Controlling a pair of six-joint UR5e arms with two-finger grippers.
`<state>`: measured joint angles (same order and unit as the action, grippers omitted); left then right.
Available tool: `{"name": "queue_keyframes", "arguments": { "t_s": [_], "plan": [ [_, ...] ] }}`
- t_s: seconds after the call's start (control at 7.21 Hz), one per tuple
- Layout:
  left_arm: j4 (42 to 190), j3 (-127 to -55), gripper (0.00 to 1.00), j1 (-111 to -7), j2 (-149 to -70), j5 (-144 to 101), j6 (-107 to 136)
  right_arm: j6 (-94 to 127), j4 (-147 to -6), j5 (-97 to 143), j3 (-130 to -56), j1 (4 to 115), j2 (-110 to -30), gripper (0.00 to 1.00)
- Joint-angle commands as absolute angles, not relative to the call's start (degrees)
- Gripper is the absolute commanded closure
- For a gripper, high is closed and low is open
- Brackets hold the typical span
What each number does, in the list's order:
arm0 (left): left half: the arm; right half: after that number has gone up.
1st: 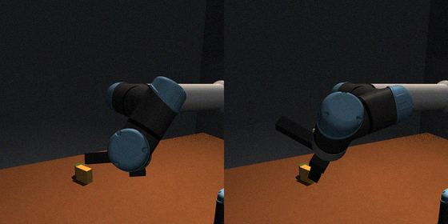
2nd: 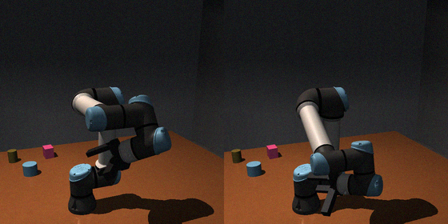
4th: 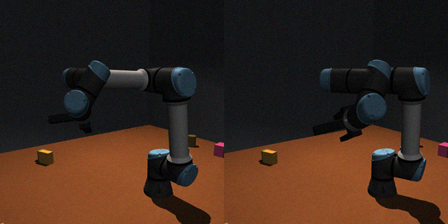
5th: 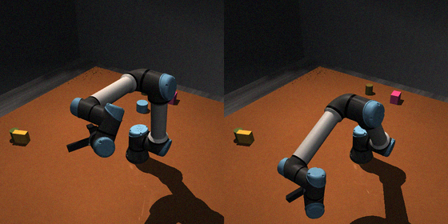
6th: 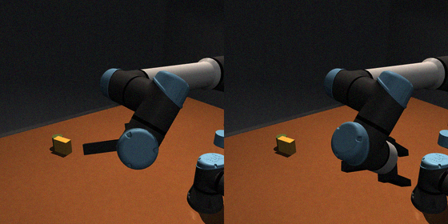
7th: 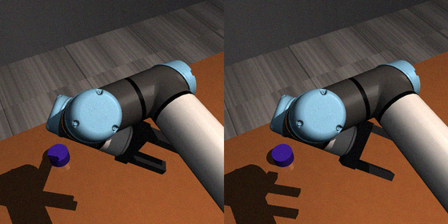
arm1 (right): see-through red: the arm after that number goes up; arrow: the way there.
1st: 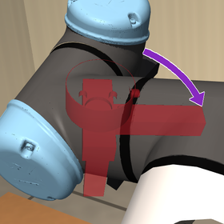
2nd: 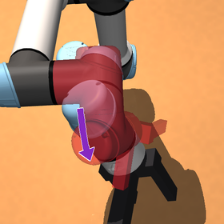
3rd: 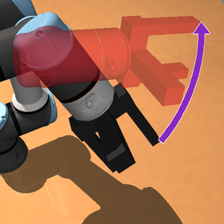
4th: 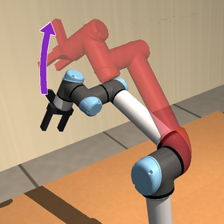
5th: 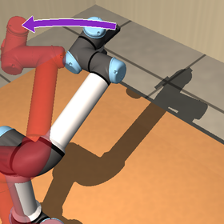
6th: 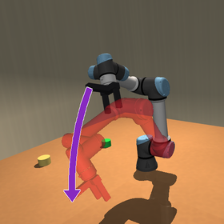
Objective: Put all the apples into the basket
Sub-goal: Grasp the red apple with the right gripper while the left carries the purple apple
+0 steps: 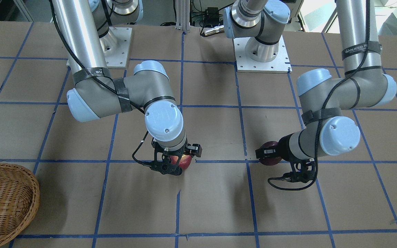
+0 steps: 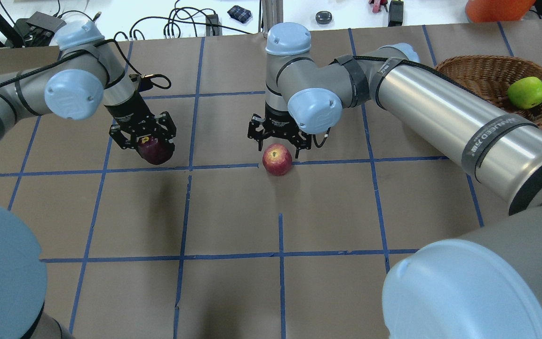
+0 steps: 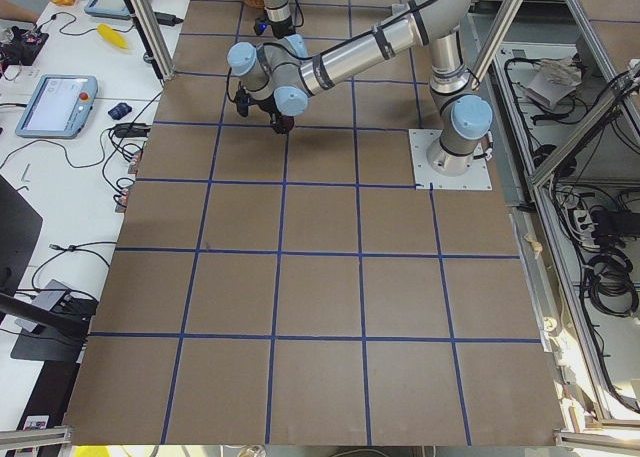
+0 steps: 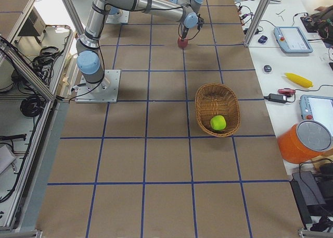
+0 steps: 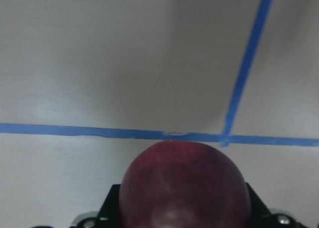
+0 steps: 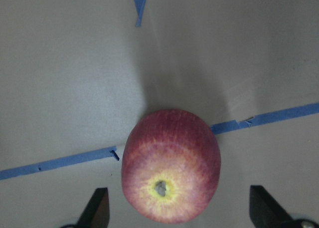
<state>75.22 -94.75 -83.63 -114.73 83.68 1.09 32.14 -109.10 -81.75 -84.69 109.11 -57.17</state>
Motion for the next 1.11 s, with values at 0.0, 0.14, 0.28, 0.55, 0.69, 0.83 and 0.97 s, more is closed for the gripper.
{"name": "queue_keyframes", "arguments": {
  "t_s": [0.0,0.14,0.28,0.55,0.69,0.83,0.97],
  "plan": [
    [69.79,-97.11,0.65,-89.28,-115.40,83.67,9.01,32.43,-110.64,-81.65,-84.82,109.34,-55.03,0.00],
    [65.96,-97.73,0.64,-90.95,-115.66,83.85,10.62,32.43,-111.79,-81.74,-84.99,109.34,-54.06,0.00],
    [64.70,-97.82,0.64,-91.49,-115.75,83.85,10.90,32.43,-111.97,-81.74,-85.43,109.34,-53.97,0.06],
    [64.51,-97.82,0.64,-93.33,-116.01,83.76,15.43,29.30,-110.93,-81.83,-84.73,108.55,-55.27,1.00],
    [63.73,-97.82,0.64,-94.73,-116.10,83.76,18.08,28.57,-109.87,-82.09,-84.73,107.76,-57.72,1.00],
    [62.42,-97.82,0.64,-96.49,-116.63,83.41,21.93,25.78,-106.21,-82.00,-84.81,104.36,-60.35,1.00],
    [58.75,-97.39,0.63,-99.81,-118.11,82.97,27.02,19.84,-101.39,-82.70,-84.47,98.41,-63.95,1.00]
  ]
}}
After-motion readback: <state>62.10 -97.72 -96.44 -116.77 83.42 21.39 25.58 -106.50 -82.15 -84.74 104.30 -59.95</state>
